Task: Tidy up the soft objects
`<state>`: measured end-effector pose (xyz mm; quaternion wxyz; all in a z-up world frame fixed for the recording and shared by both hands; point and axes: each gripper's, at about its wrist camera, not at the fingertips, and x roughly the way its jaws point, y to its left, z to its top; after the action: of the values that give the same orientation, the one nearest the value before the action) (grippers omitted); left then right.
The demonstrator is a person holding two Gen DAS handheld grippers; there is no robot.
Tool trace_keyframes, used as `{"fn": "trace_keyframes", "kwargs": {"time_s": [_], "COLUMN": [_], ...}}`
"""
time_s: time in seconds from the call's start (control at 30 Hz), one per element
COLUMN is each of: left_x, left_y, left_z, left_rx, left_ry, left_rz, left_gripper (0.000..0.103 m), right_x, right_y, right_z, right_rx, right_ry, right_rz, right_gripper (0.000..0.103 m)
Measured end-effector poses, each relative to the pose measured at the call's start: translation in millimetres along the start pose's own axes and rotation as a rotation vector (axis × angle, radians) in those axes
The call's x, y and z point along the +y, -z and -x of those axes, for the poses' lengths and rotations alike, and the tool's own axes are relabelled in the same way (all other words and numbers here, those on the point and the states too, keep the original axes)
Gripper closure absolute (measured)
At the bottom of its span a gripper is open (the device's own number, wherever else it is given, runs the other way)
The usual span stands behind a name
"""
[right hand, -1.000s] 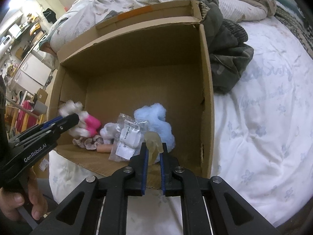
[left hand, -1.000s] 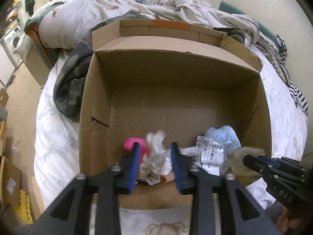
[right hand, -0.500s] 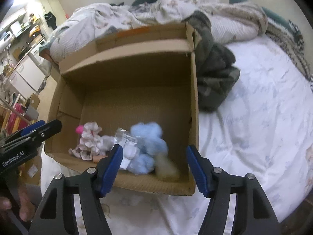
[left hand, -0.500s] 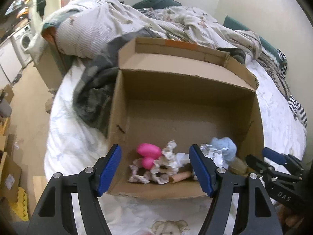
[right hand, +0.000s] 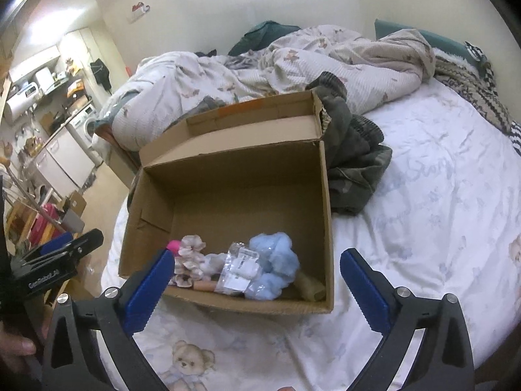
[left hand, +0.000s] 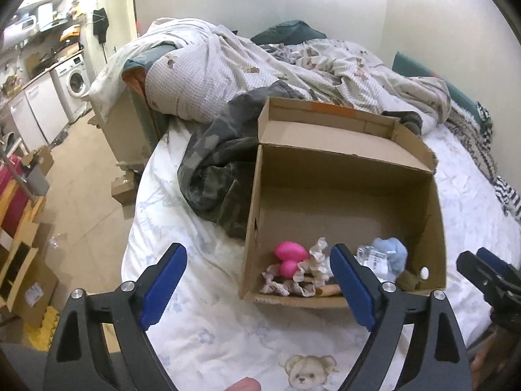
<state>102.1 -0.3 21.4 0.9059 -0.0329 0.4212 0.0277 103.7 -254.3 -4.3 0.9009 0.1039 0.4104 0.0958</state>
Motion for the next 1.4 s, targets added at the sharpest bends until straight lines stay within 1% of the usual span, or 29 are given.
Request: {"fn": "trace_keyframes", "kwargs": {"time_s": [0.07, 0.1, 0.27, 0.37, 0.53, 0.63, 0.8, 1.07, 1.4], "left_x": [0.3, 0.7, 2.8, 3.0, -0.3, 1.9, 8.3, 2.1, 1.4], "left_y": [4.8, 7.8, 21.9, 26.8, 30.5, 29.9, 30.1, 31.5, 32.1], "left_z": [6.8, 10.3, 21.4, 20.8, 15.2, 10.2, 5.6, 6.9, 6.1], "left_rx": [-0.01, -0.018, -0.045, -0.034, -0.044, -0.045, -0.016, -0.02, -0.012], "left_ry": [0.008, 0.007, -0.009, -0.014, -0.01, -0.043, -0.008, 0.0, 0.01], "left_rz": [-0.004, -0.006, -0.023, -0.029, -0.046, -0.045, -0.014, -0.041, -0.041], "left_gripper": [0.002, 0.001, 0.001, 0.001, 0.001, 0.001, 0.001, 0.001, 0.001], "right_x": [2.0, 3.6, 12.4, 17.0, 25.6, 29.8, 29.7, 25.8, 24.4], "right_y": [4.9, 7.2, 20.3, 27.1, 32.5, 33.0, 32.8, 30.7, 31.2], "right_z": [2.8, 4.5, 11.7, 11.2, 0.4, -4.8, -5.2, -5.9, -7.7], "right_rx": [-0.008, -0.011, -0.038, -0.05, -0.031, -0.032, -0.039, -0.034, -0.027], "right_ry": [-0.009, -0.01, 0.003, 0.022, 0.038, 0.063, 0.073, 0.074, 0.074], "right_rz": [-0.008, -0.01, -0.002, 0.005, 0.057, 0.084, 0.087, 0.066, 0.056], "right_gripper": [0.0, 0.0, 0.0, 0.0, 0.0, 0.0, 0.0, 0.0, 0.0]}}
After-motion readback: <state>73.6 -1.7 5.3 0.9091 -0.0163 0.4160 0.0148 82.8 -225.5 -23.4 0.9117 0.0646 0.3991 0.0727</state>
